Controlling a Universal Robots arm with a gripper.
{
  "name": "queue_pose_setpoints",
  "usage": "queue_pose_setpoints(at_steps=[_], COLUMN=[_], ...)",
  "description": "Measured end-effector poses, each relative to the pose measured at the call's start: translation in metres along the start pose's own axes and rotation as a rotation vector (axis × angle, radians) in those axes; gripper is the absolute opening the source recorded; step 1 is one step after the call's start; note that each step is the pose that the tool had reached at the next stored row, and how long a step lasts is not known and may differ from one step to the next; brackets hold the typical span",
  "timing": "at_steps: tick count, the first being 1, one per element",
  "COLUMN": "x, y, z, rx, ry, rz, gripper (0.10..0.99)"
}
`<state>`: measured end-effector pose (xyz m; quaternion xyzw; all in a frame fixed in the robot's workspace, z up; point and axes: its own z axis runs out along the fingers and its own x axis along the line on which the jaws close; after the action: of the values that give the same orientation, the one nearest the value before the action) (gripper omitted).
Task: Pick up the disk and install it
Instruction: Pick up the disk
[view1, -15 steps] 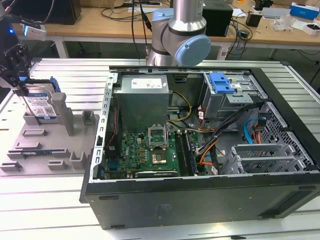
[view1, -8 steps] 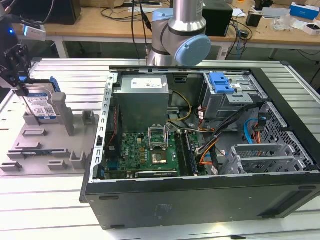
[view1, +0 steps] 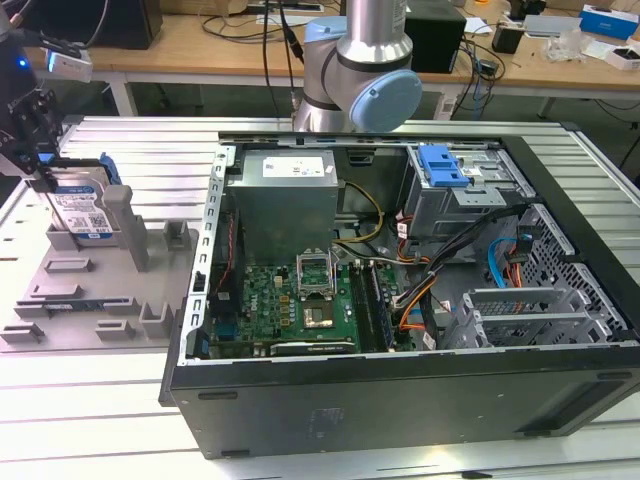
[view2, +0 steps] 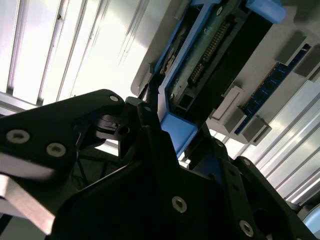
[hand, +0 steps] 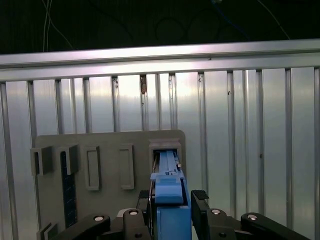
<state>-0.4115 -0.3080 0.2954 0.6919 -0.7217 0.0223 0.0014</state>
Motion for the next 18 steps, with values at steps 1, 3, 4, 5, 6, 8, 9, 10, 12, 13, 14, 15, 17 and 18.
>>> queue_pose_setpoints(at_steps=[1,3,4,5,6,8,9,10,12,13,14,15,17,18], x=[0.0,0.0,0.0,0.0,0.0,0.0,0.0,0.0,0.0001,0.0001,0.0001,0.0002,0.0003,0.0003], y=[0.0,0.0,0.0001,0.0001,0.0002,0.0002,0.0002,0.0002,0.0002,0.0002,0.0002,0.0002,0.0002,0.0002], z=[0.0,0.0001,0.0001,0.0002,0.0002,0.0002,0.0003,0.0003,0.0003,0.0003,0.0003,0.0003,0.0003,0.0003], rx=[0.0,0.0,0.0,0.0,0.0,0.0,0.0,0.0,0.0,0.0,0.0,0.0,0.0,0.0], ry=[0.0,0.0,0.0,-0.0001,0.0,0.0,0.0,0.0,0.0,0.0,0.0,0.0,-0.0001,0.0], rz=[0.0,0.0,0.0,0.0,0.0,0.0,0.0,0.0,0.0,0.0,0.0,0.0,0.0,0.0], gripper=[0.455,0.373,0.369,0.369,0.369,0.369,0.369,0.369,0.369,0.369,0.369,0.369,0.369,0.369])
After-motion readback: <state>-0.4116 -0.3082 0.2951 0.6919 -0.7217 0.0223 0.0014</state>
